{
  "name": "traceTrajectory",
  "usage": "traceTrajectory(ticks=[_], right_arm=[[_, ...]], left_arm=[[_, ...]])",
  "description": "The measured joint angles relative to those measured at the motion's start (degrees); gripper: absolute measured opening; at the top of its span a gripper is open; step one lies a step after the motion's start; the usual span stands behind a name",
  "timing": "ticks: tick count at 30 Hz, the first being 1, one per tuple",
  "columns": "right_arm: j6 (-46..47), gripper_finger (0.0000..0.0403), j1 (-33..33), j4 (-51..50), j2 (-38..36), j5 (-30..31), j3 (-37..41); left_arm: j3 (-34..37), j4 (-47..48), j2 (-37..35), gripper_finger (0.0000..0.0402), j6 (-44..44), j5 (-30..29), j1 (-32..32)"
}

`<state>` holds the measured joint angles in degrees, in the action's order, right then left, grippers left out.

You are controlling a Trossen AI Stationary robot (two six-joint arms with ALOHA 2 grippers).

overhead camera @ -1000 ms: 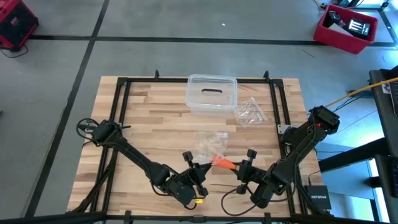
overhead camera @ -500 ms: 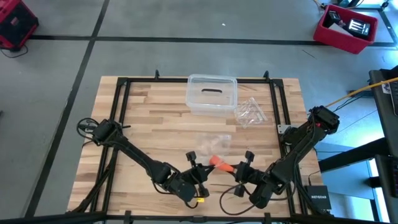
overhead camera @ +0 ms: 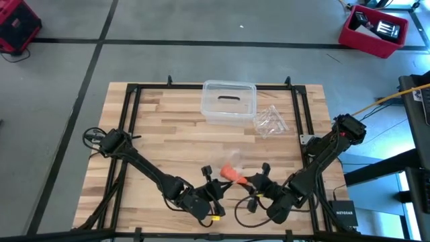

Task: Roll bandage
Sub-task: Put the orange rolled bandage into the transparent zip bag

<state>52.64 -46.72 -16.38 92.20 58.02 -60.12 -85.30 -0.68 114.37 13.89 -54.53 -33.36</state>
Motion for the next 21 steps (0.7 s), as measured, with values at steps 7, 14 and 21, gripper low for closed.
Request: traceTrajectory(ticks=[7,14,21], right_arm=[[-3.2,0.0074,2.8,9.6,0.0,4.1,0.0],[-3.6,0.0083,5.3,12.2,0.4,-4.8,-0.1],[-10.6,0.0179,5.2,12.1,-0.4,-9.2,-0.1]], left_arm=[[0.0,-7.9,0.0,0.0001,-2.3,4.4,0.1],[0.0,-18.0,0.0,0.0001,-2.1,7.1,0.4],[0.1,-18.9,0.0,0.0001,0.3,7.7,-0.2]])
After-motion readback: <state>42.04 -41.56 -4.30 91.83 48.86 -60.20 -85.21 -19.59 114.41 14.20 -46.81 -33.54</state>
